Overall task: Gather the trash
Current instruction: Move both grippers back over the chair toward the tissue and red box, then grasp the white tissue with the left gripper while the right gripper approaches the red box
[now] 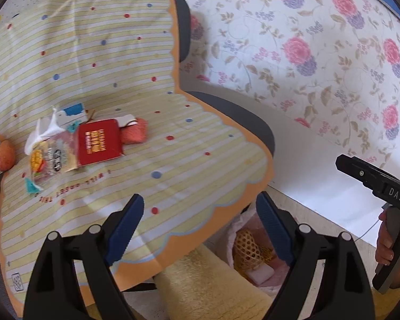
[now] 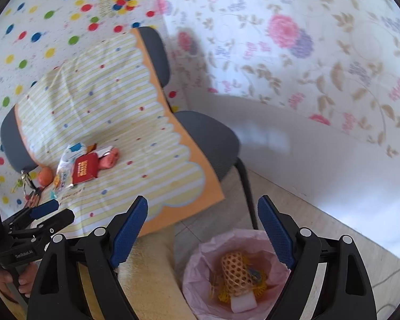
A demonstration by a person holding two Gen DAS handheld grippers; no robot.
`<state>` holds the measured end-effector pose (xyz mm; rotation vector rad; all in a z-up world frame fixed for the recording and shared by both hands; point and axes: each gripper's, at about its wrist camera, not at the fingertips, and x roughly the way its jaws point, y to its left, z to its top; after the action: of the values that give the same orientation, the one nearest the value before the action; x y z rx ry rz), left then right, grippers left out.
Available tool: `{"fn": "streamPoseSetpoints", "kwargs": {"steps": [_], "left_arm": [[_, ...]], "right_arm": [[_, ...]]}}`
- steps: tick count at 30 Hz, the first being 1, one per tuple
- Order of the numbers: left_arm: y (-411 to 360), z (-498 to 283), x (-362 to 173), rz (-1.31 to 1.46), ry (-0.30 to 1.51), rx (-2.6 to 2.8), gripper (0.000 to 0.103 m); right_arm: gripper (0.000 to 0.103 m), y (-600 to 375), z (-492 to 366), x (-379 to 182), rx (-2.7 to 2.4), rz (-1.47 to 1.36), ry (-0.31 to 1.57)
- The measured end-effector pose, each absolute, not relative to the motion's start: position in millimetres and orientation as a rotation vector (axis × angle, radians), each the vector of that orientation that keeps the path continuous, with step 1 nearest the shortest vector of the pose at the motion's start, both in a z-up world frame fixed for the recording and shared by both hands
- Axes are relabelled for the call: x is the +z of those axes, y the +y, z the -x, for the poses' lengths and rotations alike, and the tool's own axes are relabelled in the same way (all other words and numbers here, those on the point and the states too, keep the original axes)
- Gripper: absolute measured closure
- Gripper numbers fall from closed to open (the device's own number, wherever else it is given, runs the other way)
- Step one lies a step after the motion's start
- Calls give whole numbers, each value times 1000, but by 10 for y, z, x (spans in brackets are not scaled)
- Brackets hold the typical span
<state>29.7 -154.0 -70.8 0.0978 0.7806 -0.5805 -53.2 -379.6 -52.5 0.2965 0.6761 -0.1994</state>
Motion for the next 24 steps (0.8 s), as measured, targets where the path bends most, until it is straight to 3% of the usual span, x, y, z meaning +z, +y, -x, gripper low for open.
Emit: {"fn": "streamPoseSetpoints", "kwargs": {"steps": [17, 24], "left_arm": [[-104, -835, -601, -14, 749, -179, 14], [273, -1119, -776, 25, 790, -93, 14]], "right_arm": [[21, -2697, -793, -594, 124, -162, 717], [55, -2322, -1199, -715, 210, -116, 740]]}}
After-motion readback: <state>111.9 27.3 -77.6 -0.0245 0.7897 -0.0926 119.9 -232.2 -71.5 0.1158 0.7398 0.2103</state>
